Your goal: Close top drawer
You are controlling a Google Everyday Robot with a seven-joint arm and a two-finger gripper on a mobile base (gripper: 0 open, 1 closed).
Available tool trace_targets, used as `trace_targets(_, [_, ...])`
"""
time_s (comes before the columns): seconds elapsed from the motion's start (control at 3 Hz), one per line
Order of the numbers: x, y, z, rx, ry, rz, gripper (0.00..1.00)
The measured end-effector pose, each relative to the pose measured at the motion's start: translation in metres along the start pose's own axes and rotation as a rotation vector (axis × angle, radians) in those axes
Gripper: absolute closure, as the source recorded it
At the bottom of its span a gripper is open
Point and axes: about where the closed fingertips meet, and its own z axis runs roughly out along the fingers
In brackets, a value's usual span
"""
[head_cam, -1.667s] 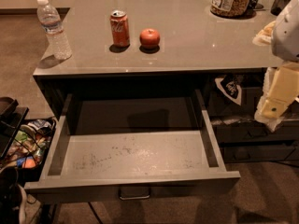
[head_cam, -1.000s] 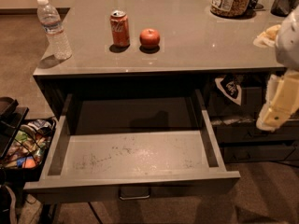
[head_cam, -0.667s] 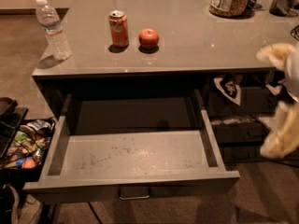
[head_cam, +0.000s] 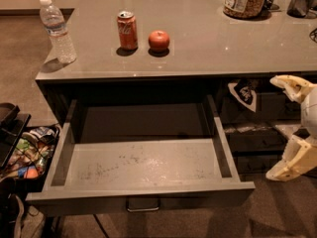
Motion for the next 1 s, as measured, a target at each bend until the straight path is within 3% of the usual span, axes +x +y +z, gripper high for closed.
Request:
trace_targets(0.67, [-0.003, -0.002, 0.0, 0.006, -0.011, -0.018, 0.0])
trace_targets(1.0, [0.011, 0.027, 0.028, -0.109, -0.078, -0.05, 0.0])
